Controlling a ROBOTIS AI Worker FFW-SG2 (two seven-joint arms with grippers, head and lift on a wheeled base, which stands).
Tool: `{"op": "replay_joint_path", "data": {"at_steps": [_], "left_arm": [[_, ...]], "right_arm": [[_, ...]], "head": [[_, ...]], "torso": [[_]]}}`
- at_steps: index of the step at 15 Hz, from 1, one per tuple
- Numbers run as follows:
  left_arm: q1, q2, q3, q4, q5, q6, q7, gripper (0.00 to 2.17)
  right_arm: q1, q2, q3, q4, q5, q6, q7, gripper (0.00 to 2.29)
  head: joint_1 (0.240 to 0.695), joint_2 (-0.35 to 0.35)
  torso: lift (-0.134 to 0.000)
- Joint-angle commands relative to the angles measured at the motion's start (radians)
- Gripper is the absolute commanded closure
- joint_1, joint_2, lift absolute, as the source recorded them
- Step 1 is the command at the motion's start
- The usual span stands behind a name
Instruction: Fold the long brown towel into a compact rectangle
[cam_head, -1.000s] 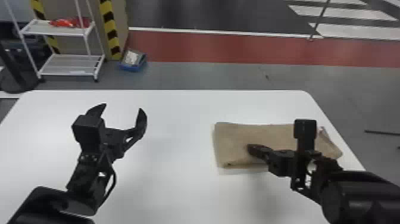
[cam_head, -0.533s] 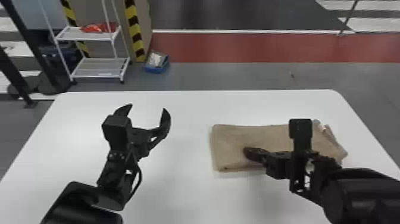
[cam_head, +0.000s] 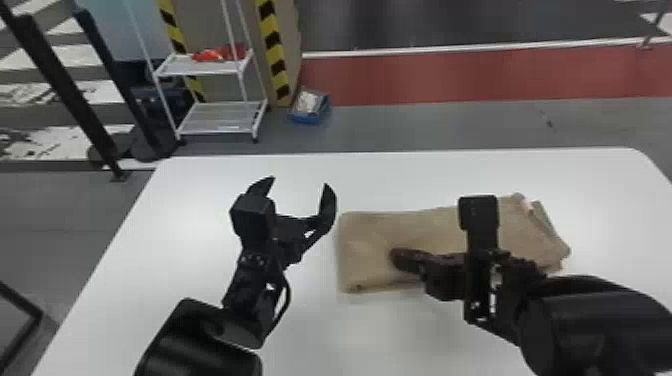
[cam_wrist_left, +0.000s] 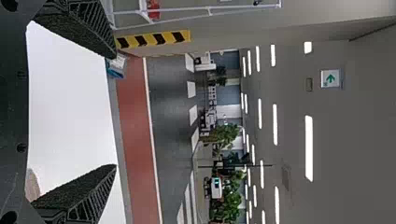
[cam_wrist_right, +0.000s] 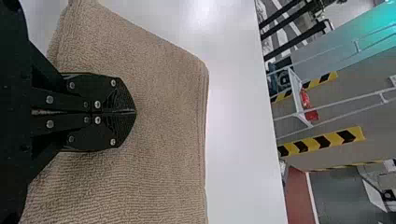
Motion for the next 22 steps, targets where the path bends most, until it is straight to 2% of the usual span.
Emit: {"op": "replay_joint_path", "data": {"at_steps": [1, 3, 4, 5, 6, 7, 9, 11, 12, 13, 14, 15, 16, 17, 18, 20, 22], "left_arm": [[0.0, 0.0, -0.001, 0.001, 0.0, 0.0, 0.0, 0.04], [0.0, -0.002, -0.001, 0.002, 0.0, 0.0, -0.002, 0.04], [0.0, -0.002, 0.0, 0.001, 0.0, 0.0, -0.002, 0.04], [0.0, 0.001, 0.0, 0.001, 0.0, 0.0, -0.002, 0.04], [0.0, 0.001, -0.001, 0.002, 0.0, 0.0, -0.002, 0.04], [0.0, 0.0, -0.004, 0.002, -0.001, 0.0, -0.003, 0.04], [0.0, -0.002, -0.02, 0.004, -0.005, 0.0, -0.005, 0.04], [0.0, -0.005, -0.038, 0.007, -0.006, 0.003, -0.021, 0.05], [0.0, -0.005, -0.057, 0.012, -0.008, 0.006, -0.02, 0.12], [0.0, -0.005, -0.073, 0.012, -0.008, 0.015, -0.021, 0.22], [0.0, -0.003, -0.087, 0.012, -0.009, 0.028, -0.029, 0.37], [0.0, -0.003, -0.096, 0.01, -0.008, 0.068, -0.072, 0.66], [-0.003, -0.006, -0.096, 0.01, 0.008, 0.163, -0.103, 1.06], [-0.011, -0.009, -0.092, 0.009, 0.032, 0.239, -0.107, 1.53], [-0.021, -0.008, -0.087, 0.009, 0.068, 0.27, -0.11, 1.92], [-0.024, -0.008, -0.069, 0.007, 0.098, 0.31, -0.172, 1.98], [-0.031, -0.008, -0.066, 0.007, 0.098, 0.328, -0.184, 1.98]], "right_arm": [[-0.007, 0.008, 0.024, -0.01, -0.02, -0.012, -0.005, 1.69], [0.023, 0.004, -0.014, -0.092, -0.026, -0.012, -0.002, 1.62], [0.043, 0.001, -0.054, -0.133, -0.044, -0.012, 0.005, 1.38], [0.064, -0.011, -0.097, -0.185, -0.061, -0.006, 0.009, 1.07], [0.075, -0.024, -0.145, -0.227, -0.077, 0.01, 0.009, 0.47], [0.075, -0.039, -0.189, -0.242, -0.08, 0.034, 0.012, 0.04], [0.069, -0.1, -0.298, -0.243, -0.103, 0.059, 0.02, 0.0], [0.063, -0.153, -0.395, -0.217, -0.137, 0.059, 0.023, 0.06], [0.061, -0.176, -0.444, -0.204, -0.155, 0.059, 0.023, 0.06], [0.059, -0.191, -0.481, -0.194, -0.166, 0.059, 0.023, 0.07], [0.058, -0.209, -0.522, -0.184, -0.19, 0.059, 0.031, 0.07], [0.056, -0.225, -0.556, -0.174, -0.21, 0.059, 0.051, 0.07], [0.052, -0.237, -0.576, -0.158, -0.219, 0.059, 0.064, 0.07], [0.04, -0.249, -0.593, -0.125, -0.232, 0.059, 0.087, 0.07], [0.029, -0.26, -0.597, -0.099, -0.236, 0.059, 0.104, 0.07], [0.007, -0.262, -0.596, -0.049, -0.238, 0.052, 0.144, 0.07], [-0.025, -0.262, -0.571, 0.005, -0.225, 0.037, 0.156, 0.07]], "head": [[0.695, 0.157], [0.695, 0.17], [0.695, 0.174], [0.695, 0.173], [0.695, 0.154], [0.695, 0.137], [0.695, 0.092], [0.695, 0.033], [0.695, -0.036], [0.695, -0.072], [0.695, -0.102], [0.695, -0.131], [0.695, -0.19], [0.695, -0.218], [0.695, -0.235], [0.695, -0.255], [0.695, -0.264]], "torso": [[-0.117], [-0.117], [-0.117], [-0.117], [-0.117], [-0.117], [-0.117], [-0.117], [-0.117], [-0.117], [-0.117], [-0.117], [-0.117], [-0.117], [-0.117], [-0.117], [-0.117]]}}
